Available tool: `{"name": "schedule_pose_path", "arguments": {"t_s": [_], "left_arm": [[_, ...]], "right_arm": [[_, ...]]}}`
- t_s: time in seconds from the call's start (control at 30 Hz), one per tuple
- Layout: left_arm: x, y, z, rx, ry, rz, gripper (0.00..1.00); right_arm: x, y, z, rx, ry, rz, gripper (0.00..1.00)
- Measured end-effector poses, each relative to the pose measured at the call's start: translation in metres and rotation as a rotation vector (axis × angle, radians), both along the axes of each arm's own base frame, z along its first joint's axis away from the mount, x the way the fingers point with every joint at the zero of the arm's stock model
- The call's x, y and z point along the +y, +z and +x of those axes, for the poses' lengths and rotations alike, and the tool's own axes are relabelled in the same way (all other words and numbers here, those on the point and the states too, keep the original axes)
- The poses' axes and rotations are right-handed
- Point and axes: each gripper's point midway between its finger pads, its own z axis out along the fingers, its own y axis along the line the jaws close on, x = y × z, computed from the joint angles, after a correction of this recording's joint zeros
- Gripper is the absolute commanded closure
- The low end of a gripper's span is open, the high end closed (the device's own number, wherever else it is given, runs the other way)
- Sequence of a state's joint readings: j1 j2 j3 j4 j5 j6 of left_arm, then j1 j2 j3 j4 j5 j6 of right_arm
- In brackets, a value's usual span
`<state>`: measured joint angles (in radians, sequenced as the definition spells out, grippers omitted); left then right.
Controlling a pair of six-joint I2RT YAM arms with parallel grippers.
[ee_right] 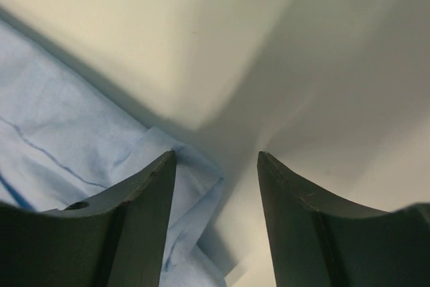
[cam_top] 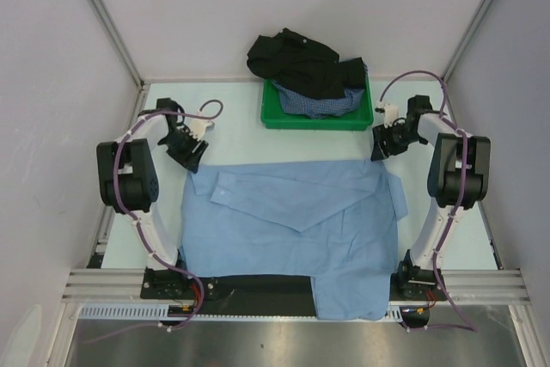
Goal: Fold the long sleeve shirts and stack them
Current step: Fold the shirt
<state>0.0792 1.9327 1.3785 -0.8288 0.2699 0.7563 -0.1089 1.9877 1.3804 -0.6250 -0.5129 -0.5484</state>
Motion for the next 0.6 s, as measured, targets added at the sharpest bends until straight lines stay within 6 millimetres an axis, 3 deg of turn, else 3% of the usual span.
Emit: {"name": "schedule_pose_path", "arguments": {"t_s": [0.13, 0.23, 0.33, 0.37, 0.43, 0.6], "left_arm": [[0.005, -0.004, -0.004, 0.020, 0.005, -0.002, 0.55], [0.003, -0.005, -0.006, 0.028, 0.000, -0.015, 0.68], [0.000, -0.005, -0.006, 0.035, -0.003, -0.031, 0.85], [0.000, -0.005, -0.005, 0.038, -0.002, -0.035, 0.94], [-0.002, -0.005, -0.004, 0.039, -0.002, -0.045, 1.00], [-0.005, 0.000, 0.005, 0.028, 0.002, -0.068, 1.00]], "right_arm": [[0.007, 0.002, -0.006, 0.019, 0.014, 0.056, 0.59], [0.012, 0.002, -0.011, 0.033, 0.021, 0.088, 0.73], [0.014, 0.001, -0.014, 0.051, 0.019, 0.117, 0.98], [0.014, 0.000, -0.014, 0.051, 0.020, 0.123, 1.00], [0.012, -0.001, -0.016, 0.063, 0.013, 0.139, 1.00], [0.002, 0.000, -0.014, 0.062, -0.031, 0.157, 1.00]]}}
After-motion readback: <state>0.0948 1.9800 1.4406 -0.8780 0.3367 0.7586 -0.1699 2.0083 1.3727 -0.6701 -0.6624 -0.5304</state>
